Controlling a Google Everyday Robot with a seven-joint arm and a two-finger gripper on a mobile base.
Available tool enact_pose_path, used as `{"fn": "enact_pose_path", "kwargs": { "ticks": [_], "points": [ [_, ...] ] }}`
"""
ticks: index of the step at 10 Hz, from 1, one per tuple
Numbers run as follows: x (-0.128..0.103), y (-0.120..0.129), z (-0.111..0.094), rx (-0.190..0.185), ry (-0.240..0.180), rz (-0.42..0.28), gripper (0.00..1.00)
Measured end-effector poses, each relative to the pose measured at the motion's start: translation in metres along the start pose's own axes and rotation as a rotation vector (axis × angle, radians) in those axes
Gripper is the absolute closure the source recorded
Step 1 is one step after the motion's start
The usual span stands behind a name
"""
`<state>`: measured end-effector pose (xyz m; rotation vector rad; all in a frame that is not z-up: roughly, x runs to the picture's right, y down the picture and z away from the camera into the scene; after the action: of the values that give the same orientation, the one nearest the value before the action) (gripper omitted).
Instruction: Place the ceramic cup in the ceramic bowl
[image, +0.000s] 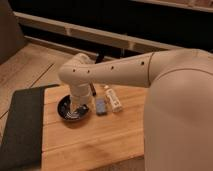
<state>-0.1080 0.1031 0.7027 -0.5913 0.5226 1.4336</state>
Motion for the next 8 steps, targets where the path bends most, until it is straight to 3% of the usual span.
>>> {"fn": "enact_pose_path", "kwargs": {
  "ticks": [6,7,8],
  "points": [
    [-0.006,0.002,-0.001,-0.007,-0.007,0.003,0.35],
    [-0.029,-0.001,-0.005,-0.019,-0.050,0.010,0.35],
    [-0.061,-0.006,-0.014,-0.039,-0.120,0.009,0.35]
  ]
}}
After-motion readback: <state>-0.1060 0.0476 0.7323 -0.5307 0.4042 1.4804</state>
